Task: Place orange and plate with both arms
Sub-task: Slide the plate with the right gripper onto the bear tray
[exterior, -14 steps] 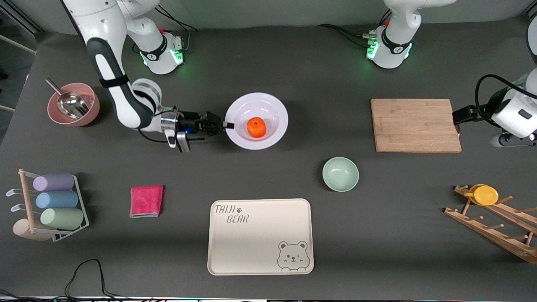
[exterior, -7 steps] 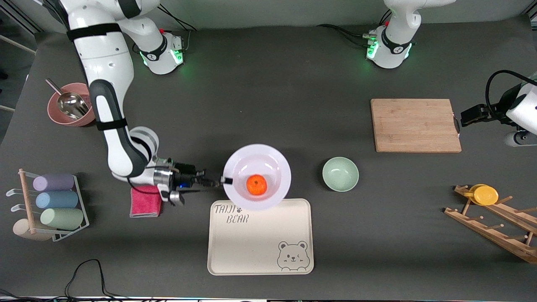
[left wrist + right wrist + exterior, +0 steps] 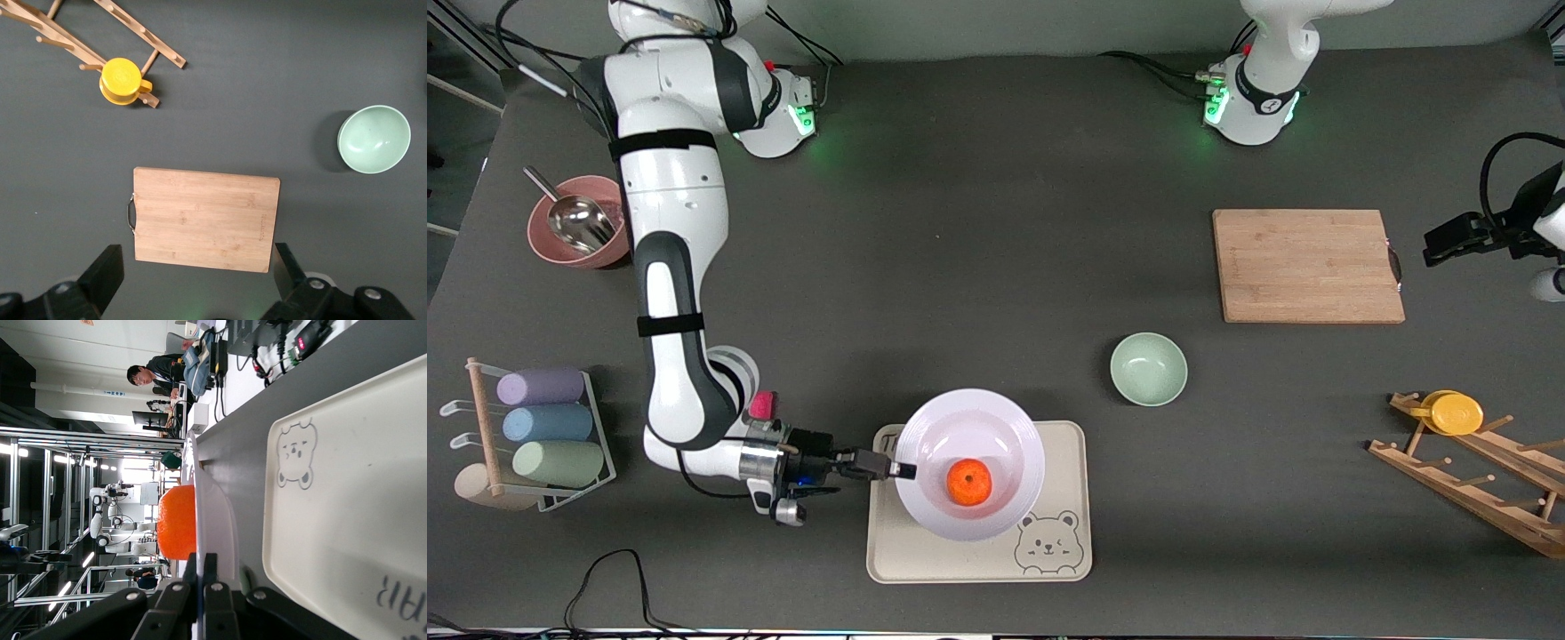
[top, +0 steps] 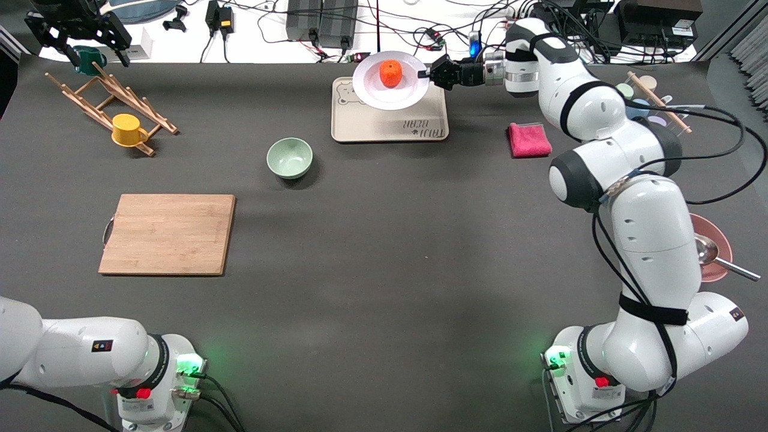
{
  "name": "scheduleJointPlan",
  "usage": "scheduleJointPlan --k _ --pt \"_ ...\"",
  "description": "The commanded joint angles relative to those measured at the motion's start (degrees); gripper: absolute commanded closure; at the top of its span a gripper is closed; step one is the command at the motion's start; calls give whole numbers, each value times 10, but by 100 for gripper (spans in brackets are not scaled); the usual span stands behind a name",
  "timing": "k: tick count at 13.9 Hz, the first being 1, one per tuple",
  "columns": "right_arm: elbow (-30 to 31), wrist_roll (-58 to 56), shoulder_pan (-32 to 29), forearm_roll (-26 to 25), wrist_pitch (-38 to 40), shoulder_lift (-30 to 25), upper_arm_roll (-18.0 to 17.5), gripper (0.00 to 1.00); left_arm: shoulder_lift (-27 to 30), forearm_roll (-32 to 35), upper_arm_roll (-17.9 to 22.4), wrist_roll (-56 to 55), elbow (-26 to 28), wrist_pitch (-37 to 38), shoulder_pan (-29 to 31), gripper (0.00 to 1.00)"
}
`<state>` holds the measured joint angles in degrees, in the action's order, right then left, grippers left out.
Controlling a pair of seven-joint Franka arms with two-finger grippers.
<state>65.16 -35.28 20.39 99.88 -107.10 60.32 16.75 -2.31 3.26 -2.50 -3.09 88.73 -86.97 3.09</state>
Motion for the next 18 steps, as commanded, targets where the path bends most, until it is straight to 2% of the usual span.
scheduleJointPlan --k 1,8,13,14,15,16,18 --pt "-60 22 -8 -3 -18 51 -5 100 0 -5 1 9 -17 -2 6 0" --pt "-52 -25 -5 -1 -22 96 -10 100 -1 -1 0 8 -19 -1 6 0" --pt "-38 -42 -4 5 -22 97 -17 100 2 -3 0 8 -29 6 6 0" --pt "-38 -42 -4 5 -22 97 -17 92 3 -2 1 8 -31 7 6 0" --pt "-38 -41 -4 5 -22 97 -17 69 3 0 2 9 -32 9 7 0" --pt "-37 -40 -4 5 -22 97 -17 33 3 2 3 9 -33 8 8 0" --pt "-37 -37 -4 3 -22 97 -17 17 4 3 13 11 -33 9 10 0"
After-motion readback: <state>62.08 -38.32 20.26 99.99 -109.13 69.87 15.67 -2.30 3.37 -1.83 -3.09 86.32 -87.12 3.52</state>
